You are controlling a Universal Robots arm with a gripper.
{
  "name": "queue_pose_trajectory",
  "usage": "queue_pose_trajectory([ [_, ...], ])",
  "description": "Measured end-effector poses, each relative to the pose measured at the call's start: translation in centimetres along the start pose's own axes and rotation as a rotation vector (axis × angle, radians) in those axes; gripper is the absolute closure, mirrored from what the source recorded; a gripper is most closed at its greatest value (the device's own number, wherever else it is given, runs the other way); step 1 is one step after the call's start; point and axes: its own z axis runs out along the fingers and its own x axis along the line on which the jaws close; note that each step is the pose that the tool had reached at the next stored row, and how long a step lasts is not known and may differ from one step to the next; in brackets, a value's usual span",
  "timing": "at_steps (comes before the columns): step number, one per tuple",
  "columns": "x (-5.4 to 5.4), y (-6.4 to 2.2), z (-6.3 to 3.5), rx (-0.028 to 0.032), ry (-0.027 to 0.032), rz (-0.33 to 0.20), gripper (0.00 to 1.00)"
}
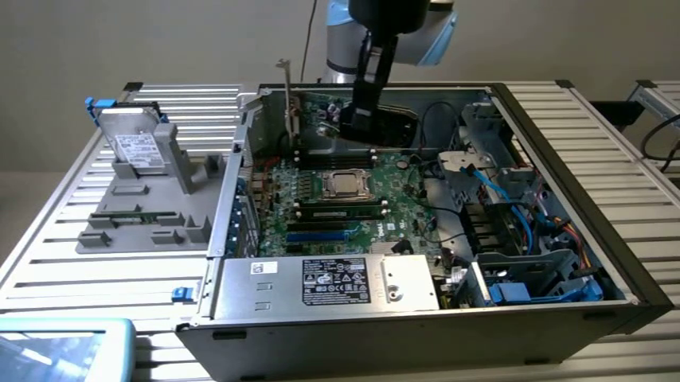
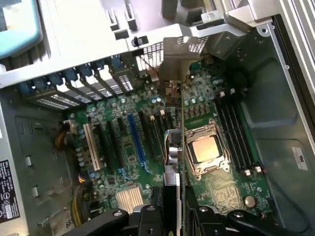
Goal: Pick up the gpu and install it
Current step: 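Insert the gpu into the slot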
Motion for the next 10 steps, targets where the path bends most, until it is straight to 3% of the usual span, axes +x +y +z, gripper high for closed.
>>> queue_pose_trajectory([
  [10, 0.01, -0.04, 0.49, 0.0073, 0.0156, -0.18, 0.72],
])
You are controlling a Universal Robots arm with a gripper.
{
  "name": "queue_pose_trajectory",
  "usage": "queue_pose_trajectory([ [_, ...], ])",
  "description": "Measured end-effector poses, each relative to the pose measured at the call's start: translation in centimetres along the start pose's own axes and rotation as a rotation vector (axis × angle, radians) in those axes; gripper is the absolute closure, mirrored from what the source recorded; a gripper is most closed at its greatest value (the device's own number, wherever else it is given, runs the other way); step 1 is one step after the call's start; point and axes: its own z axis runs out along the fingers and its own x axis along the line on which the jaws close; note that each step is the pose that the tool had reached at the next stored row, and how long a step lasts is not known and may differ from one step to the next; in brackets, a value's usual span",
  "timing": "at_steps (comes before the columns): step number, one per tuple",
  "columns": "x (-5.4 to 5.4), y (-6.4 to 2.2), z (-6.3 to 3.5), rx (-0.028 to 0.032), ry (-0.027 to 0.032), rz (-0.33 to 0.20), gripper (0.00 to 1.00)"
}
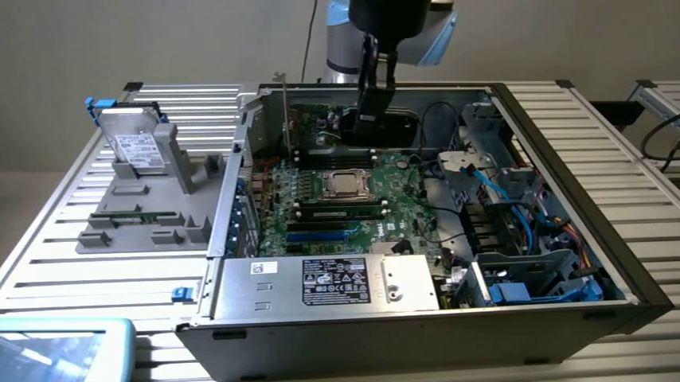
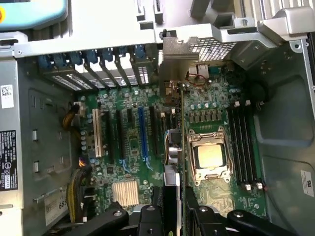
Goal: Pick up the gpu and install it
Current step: 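Insert the gpu into the slot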
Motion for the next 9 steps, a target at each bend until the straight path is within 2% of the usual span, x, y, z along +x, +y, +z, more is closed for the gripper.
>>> queue_pose_trajectory([
  [6, 0.0, -0.03, 0.28, 0.0193, 0.0101, -0.103, 0.72],
  [8, 0.0, -0.03, 0.31, 0.0198, 0.0204, -0.118, 0.72],
  [9, 0.0, -0.03, 0.31, 0.0198, 0.0213, -0.118, 0.72],
])
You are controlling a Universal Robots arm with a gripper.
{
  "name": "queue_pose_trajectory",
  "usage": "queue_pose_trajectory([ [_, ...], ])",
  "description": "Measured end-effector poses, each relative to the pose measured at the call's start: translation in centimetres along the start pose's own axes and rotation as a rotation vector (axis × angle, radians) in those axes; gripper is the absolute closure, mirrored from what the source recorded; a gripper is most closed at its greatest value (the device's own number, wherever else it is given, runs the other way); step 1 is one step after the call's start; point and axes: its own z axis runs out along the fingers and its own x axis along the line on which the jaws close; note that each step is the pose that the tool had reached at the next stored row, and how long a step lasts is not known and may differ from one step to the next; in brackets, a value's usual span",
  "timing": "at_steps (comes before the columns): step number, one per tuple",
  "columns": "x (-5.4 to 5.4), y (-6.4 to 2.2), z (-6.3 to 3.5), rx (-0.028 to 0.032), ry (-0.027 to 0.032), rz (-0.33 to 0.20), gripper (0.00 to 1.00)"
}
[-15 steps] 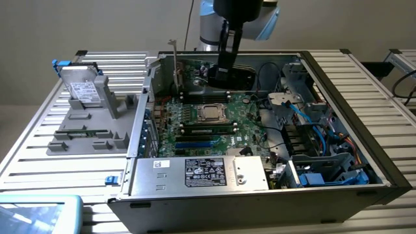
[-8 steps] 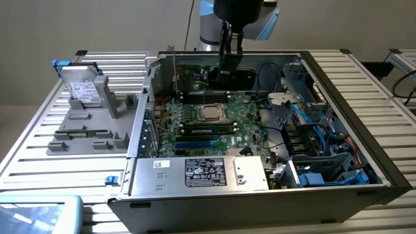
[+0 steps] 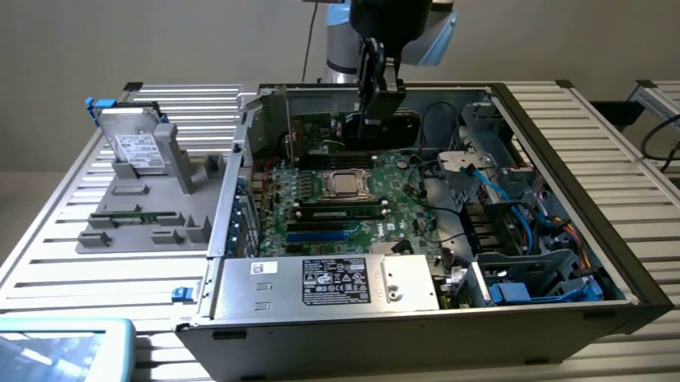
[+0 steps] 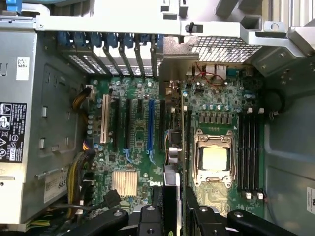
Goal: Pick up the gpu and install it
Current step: 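Insert the gpu into the slot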
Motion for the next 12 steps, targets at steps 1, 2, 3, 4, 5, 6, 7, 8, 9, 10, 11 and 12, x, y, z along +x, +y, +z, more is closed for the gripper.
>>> queue_pose_trajectory([
  [1, 0.0, 0.0, 0.0, 0.0, 0.0, 0.0, 0.72],
  [2, 0.0, 0.0, 0.0, 0.0, 0.0, 0.0, 0.72],
  [3, 0.0, 0.01, 0.0, 0.0001, 0.0, 0.0, 0.72],
  [4, 0.0, 0.0, 0.01, 0.0001, -0.0001, 0.0, 0.72],
  [5, 0.0, 0.01, 0.01, -0.0003, 0.0, 0.0, 0.72],
  [6, -0.01, 0.01, 0.03, -0.0004, 0.0016, 0.0, 0.72],
  [7, -0.06, 0.01, 0.06, -0.0005, 0.0089, 0.001, 0.72],
  [8, -0.08, 0.01, 0.09, -0.0009, 0.0166, 0.001, 0.72],
  [9, -0.11, 0.01, 0.14, -0.0018, 0.0235, 0.002, 0.72],
  [10, -0.11, 0.01, 0.19, -0.0043, 0.0283, 0.002, 0.72],
  [11, -0.11, 0.01, 0.23, -0.0071, 0.0338, 0.002, 0.72],
  [12, -0.12, 0.0, 0.31, -0.0075, 0.0392, 0.002, 0.72],
])
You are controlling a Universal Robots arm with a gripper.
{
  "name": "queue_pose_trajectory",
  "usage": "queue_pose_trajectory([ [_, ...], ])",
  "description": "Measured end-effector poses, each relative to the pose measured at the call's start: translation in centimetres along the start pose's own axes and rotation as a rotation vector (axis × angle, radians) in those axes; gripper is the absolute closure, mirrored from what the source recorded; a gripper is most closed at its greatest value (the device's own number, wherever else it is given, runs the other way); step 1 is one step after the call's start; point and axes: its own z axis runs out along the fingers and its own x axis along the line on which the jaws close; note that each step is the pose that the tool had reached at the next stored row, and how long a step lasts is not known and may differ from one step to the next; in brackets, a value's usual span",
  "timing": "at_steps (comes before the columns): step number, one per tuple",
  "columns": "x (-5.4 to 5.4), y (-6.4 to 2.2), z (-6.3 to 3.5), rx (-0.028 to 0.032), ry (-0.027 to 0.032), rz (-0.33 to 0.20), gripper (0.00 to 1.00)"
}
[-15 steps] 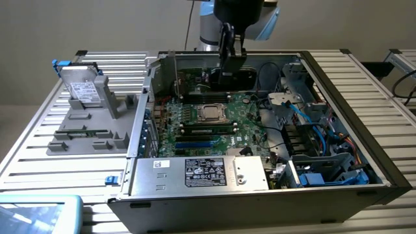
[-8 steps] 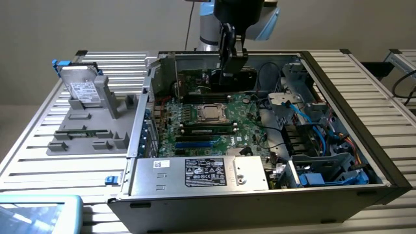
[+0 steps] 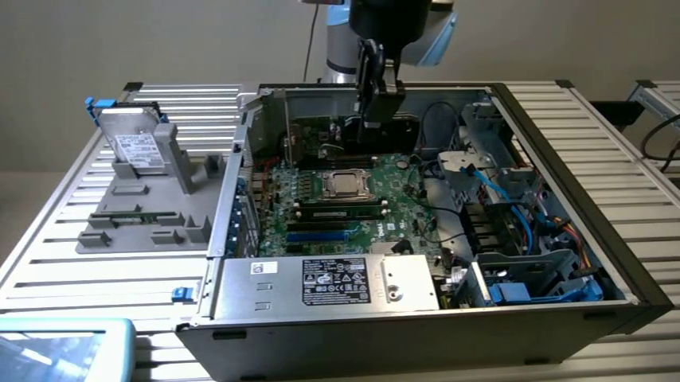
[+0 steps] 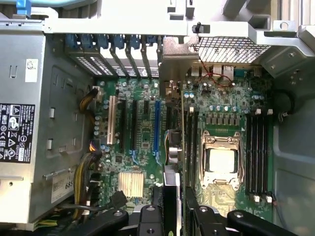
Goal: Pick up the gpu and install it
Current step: 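Insert the gpu into the slot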
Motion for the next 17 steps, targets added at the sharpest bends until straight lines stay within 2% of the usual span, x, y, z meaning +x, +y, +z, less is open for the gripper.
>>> queue_pose_trajectory([
  [5, -0.4, 0.67, 0.6, -0.0002, 0.0174, 0.001, 0.72],
  [7, -0.5, 1.26, 0.87, 0.0023, 0.0217, 0.002, 0.72],
  [12, -0.5, 2.7, 1.44, 0.0253, 0.0234, 0.003, 0.72],
  [14, -0.6, 3.4, 1.54, 0.0263, 0.0234, 0.003, 0.72],
  [17, -0.6, 3.58, 1.96, 0.0264, 0.0232, 0.003, 0.72],
])
